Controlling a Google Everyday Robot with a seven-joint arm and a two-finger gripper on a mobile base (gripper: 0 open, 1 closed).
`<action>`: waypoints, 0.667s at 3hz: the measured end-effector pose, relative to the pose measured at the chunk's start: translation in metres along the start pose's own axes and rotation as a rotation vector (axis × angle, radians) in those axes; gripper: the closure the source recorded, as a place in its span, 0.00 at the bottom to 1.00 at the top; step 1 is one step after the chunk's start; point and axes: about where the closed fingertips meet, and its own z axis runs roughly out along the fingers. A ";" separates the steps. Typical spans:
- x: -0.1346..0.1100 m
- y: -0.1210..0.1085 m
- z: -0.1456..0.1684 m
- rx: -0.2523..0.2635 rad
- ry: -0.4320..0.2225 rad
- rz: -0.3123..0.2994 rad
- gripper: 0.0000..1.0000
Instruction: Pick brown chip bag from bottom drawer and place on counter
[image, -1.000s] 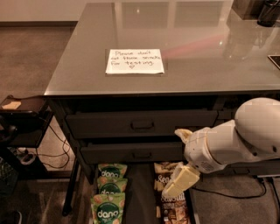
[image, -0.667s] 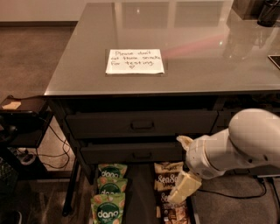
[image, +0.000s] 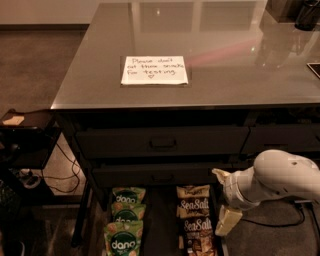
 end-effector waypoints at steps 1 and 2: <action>0.039 -0.005 0.036 -0.022 -0.003 0.001 0.00; 0.047 -0.001 0.051 -0.041 -0.009 -0.004 0.00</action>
Offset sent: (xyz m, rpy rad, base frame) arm 0.0079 -0.0205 -0.0422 0.0038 0.0177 0.0077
